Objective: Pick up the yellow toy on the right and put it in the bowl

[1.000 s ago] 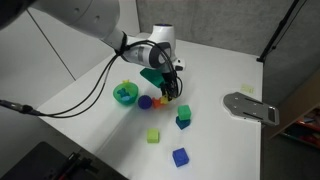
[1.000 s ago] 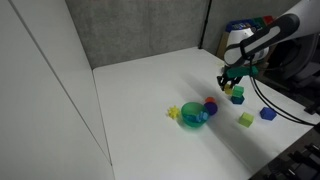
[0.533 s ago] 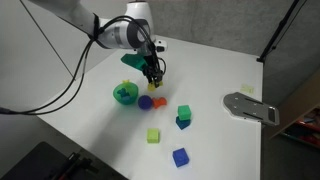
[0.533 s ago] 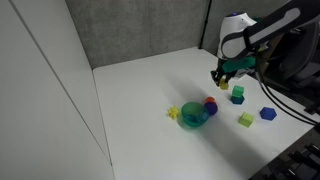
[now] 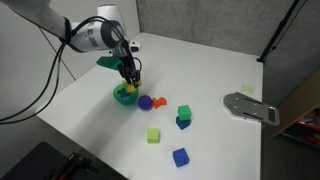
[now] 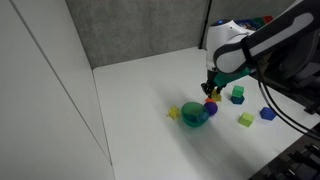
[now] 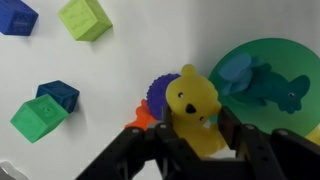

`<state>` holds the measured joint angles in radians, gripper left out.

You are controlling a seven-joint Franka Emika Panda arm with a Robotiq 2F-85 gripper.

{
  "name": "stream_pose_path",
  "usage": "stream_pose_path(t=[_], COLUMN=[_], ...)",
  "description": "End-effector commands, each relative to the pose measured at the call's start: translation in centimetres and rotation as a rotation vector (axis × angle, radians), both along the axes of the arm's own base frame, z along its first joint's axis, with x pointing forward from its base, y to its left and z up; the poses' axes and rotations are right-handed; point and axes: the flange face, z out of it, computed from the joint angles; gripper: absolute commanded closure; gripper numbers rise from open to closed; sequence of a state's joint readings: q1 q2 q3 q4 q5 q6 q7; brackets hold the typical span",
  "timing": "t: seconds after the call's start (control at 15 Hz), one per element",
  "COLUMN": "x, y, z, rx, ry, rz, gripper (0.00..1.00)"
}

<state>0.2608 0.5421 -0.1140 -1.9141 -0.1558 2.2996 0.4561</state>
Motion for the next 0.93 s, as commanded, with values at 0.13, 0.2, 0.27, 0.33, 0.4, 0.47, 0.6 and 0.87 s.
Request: stream_pose_path(t=[0.13,0.2,0.27,0.33,0.4,0.47,0.6,0.87], x=[-1.2,-1.2,-1.2,-1.3,-1.3,-1.3,-1.3,-1.1], y=[3.7,4.2,4.6,5.0,5.4,5.7,6.2,6.4], z=[-0.7,-1.1,-1.5,-1.9,-2.4,-2.8,-3.6,-4.5], rx=[-0.003,0.003,0.006,0.009,0.008,0.007,0.002,-0.013], ry=[0.028,0.031,0.035,0.043,0.047,0.051,0.06,0.077], rz=[0.051,0.064,0.069,0.076,0.081,0.084,0.088,0.086], gripper=[0.76,0.76,0.76,0.76,0.76,0.76,0.76,0.1])
